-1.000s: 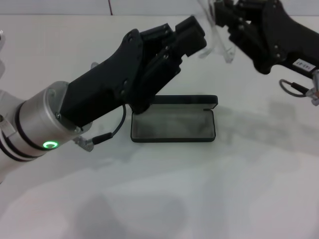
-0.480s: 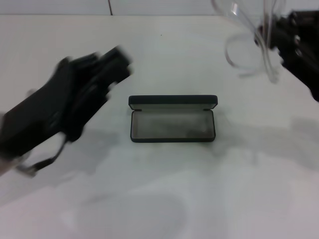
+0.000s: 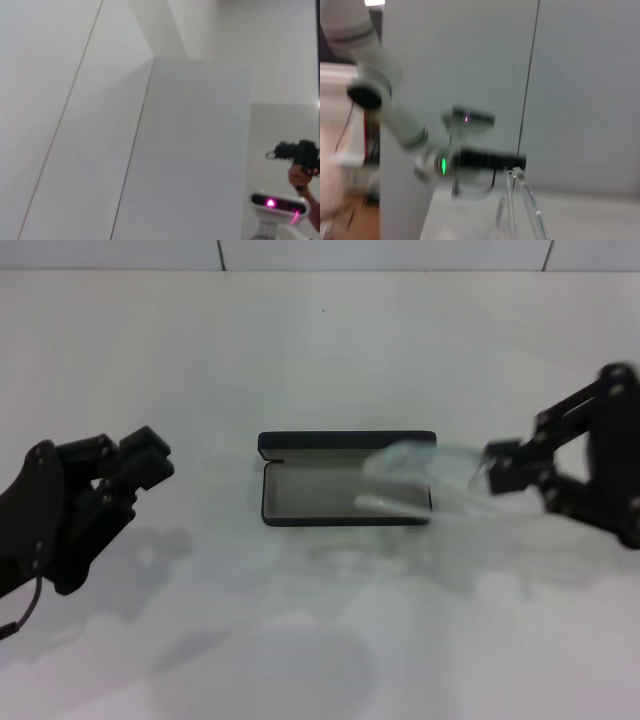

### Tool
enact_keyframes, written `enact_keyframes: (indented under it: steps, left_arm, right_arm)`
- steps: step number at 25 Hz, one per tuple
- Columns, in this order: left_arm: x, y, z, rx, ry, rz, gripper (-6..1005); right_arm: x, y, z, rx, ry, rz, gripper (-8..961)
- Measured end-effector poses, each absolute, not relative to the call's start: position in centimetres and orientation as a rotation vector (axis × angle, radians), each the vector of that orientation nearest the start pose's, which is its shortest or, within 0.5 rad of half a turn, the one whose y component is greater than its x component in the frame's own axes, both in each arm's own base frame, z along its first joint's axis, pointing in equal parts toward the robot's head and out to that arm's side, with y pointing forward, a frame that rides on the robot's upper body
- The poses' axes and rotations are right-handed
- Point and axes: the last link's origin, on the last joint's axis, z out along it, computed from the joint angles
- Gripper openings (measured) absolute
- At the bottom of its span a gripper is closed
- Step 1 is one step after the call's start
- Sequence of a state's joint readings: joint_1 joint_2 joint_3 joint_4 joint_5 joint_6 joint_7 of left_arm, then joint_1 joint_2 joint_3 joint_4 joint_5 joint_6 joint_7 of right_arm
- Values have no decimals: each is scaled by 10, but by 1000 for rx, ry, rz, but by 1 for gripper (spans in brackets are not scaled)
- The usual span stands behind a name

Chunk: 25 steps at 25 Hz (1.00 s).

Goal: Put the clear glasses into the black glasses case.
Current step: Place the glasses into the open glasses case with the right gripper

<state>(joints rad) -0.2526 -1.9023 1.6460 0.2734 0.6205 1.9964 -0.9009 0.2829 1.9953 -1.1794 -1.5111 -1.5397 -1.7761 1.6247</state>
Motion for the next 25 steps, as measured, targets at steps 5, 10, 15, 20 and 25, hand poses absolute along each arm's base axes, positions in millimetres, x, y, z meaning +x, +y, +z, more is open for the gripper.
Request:
enact_keyframes:
  steps: [5,10,15,20,25]
  left_arm:
    - [-284,215,36,-2353,-380,-1571,123]
    - [-286,220,41,-2311,-361,-1559,124]
    - [-289,222,48,-2258,-354,-1551,124]
    - [-293,223,54,-2241,-353,-1538,124]
    - [-293,225,55,-2242,-356,-1536,124]
  right_arm:
    - [129,276,52,-3070,-200,331,69]
    - [117,278,21,-3075,-288,5,69]
    - [110,282,3,-3015,-345,-64,69]
    - [109,284,-21,-2935,-433,-181,69]
    - [107,283,-46,-2848,-516,-275,69]
